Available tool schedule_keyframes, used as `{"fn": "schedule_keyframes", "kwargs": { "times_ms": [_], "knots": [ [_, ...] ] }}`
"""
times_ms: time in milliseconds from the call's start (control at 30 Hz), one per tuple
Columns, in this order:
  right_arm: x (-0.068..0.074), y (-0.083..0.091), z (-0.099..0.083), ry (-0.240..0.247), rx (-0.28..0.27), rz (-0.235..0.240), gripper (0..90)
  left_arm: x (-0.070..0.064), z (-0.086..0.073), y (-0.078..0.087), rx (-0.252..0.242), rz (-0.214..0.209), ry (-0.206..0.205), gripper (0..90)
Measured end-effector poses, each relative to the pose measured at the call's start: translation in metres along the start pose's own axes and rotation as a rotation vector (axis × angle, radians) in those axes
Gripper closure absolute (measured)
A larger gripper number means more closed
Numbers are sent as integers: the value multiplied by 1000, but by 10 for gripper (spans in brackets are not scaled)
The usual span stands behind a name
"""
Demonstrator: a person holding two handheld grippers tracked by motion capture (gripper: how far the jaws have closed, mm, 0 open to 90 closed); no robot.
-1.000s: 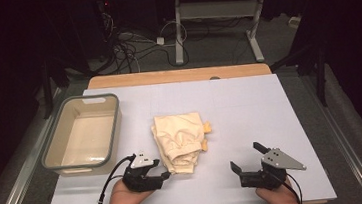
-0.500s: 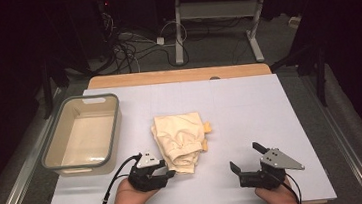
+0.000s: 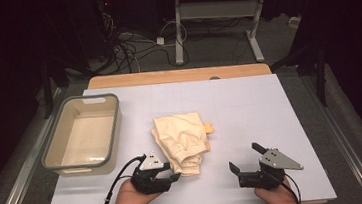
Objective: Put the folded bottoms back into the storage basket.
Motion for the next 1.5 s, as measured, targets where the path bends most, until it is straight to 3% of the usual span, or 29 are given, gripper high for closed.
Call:
{"fn": "schedule_keyframes", "kwargs": {
  "times_ms": [67,133,167,200,233,267,300,333,433,567,600,667,733,767,867,967,1033,1067,1133,1300,1367,1433,1500],
  "knots": [
    [0,1,0,-2,-1,-1,7,3,-7,9,12,31,-34,432],
    [-1,2,0,-2,-2,-5,7,10,-11,16,8,49,-30,446],
    [-1,2,0,-2,-4,-4,7,10,-11,16,8,49,-30,541],
    [-1,2,0,-2,-4,-4,7,16,-13,19,-1,70,-27,541],
    [-2,3,1,-7,-7,-6,7,30,-17,23,5,131,-11,690],
    [-2,3,1,-7,-7,-6,7,36,-19,22,10,148,4,731],
    [-2,3,1,-7,-7,-6,8,36,-19,22,10,148,4,755],
    [-2,3,0,-6,-5,-7,8,39,-22,15,23,133,39,764],
    [-1,1,-1,-7,-1,-4,7,37,-22,5,48,134,31,758],
    [1,-2,-1,-3,5,-3,8,32,-7,-8,8,122,68,571],
    [2,-2,-1,5,6,-2,8,33,-3,-8,-17,115,89,491],
    [2,-2,-1,5,5,-1,8,39,7,-7,-73,98,151,449],
    [2,-2,-2,4,6,-3,8,42,12,-6,-98,95,176,440],
    [1,-2,-2,-1,10,-3,8,42,11,-8,-91,104,173,402],
    [1,-2,-2,-2,8,-5,8,42,4,-13,-36,127,167,399],
    [0,-1,-2,-2,5,-7,8,39,-2,-11,-8,129,160,401],
    [-1,1,-2,-4,4,-13,8,34,-7,-11,-1,105,144,441],
    [-2,2,-1,-10,-2,-15,8,33,-10,-9,20,123,100,478],
    [-3,3,-1,-11,-4,-17,9,31,-12,-8,36,137,71,480],
    [-1,2,-1,-7,-2,-16,9,27,-8,-13,43,149,84,440],
    [1,0,-2,-4,2,-11,9,23,-2,-21,55,148,53,405],
    [1,-1,-2,-7,5,-11,9,22,5,-29,54,155,39,404],
    [3,-2,-2,-1,9,-7,9,23,8,-32,43,167,51,439]
  ]
}}
Point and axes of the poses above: each handheld gripper's, and its own axes: y roughly backward along the jaws, z roughly out of its top, x roughly to its left, the point moved 9 cm from there along -y, roughly forward along the jaws, and after that the axes turned 3 degrees about -y, right-handed, at the moved point
